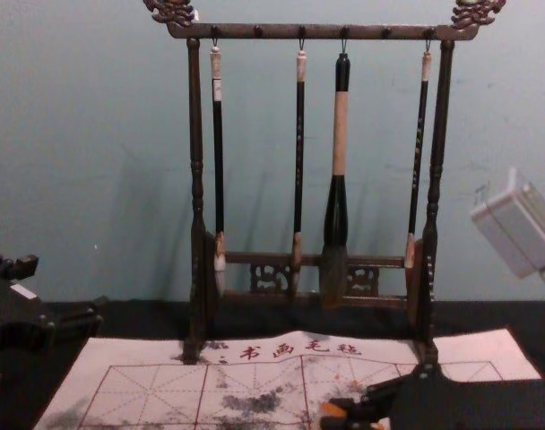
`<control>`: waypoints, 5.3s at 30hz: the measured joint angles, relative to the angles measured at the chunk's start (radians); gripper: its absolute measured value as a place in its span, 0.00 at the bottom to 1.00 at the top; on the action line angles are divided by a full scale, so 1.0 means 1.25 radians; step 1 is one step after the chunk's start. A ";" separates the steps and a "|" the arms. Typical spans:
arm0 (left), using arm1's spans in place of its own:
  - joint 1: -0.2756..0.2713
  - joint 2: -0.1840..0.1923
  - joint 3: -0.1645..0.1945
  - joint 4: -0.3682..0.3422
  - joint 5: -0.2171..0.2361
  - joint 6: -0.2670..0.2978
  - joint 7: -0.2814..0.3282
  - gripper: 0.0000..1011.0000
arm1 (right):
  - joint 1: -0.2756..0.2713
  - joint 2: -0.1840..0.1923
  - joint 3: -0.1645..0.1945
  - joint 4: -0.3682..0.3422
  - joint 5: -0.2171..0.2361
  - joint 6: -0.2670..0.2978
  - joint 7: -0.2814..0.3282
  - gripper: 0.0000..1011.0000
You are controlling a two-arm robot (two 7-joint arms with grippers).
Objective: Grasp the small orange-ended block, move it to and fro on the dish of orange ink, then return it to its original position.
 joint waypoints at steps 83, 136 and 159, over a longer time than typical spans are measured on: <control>0.000 0.000 0.000 0.000 0.000 0.000 0.000 0.99 | -0.030 0.093 0.010 -0.156 -0.043 0.120 -0.004 0.09; 0.000 0.000 0.000 0.000 0.000 0.000 0.000 0.99 | 0.017 0.078 -0.011 -0.150 -0.098 0.177 0.003 0.09; 0.000 0.000 0.000 0.000 0.000 0.000 0.000 0.99 | -0.055 0.147 0.091 -0.250 -0.025 0.218 -0.062 0.09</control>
